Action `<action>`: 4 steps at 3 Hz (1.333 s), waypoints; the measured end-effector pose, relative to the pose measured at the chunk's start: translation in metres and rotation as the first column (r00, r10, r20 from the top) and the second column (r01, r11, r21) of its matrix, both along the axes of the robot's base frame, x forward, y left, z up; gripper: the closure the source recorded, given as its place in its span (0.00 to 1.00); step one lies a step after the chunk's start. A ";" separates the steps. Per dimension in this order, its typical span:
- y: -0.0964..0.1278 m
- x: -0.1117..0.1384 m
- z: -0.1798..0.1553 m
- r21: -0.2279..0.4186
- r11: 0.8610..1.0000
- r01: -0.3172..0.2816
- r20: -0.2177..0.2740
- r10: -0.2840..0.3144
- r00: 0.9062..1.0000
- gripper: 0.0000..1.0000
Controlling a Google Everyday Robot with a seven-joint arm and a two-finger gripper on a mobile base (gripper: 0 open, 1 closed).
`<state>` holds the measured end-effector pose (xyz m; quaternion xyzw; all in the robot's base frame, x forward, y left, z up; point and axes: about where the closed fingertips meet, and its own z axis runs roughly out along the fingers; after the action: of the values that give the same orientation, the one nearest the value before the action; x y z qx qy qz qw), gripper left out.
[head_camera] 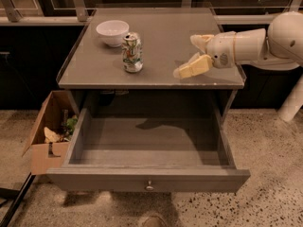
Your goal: Place 7up can into top drawer
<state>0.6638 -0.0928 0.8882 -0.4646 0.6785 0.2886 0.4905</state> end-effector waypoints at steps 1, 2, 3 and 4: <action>0.027 0.023 -0.016 0.005 0.999 -0.044 -0.011 0.044 0.999 0.00; 0.046 0.036 -0.024 0.010 0.998 -0.068 -0.014 0.068 0.998 0.00; 0.069 0.052 -0.025 0.022 0.995 -0.099 -0.009 0.100 0.995 0.00; 0.092 0.065 -0.025 0.030 0.990 -0.136 -0.007 0.136 0.991 0.00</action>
Offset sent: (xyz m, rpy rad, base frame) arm 0.0524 0.0612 -0.0310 0.0135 0.0148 0.0856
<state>0.7288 -0.0005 0.8632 -0.5012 0.6430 0.3334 0.4735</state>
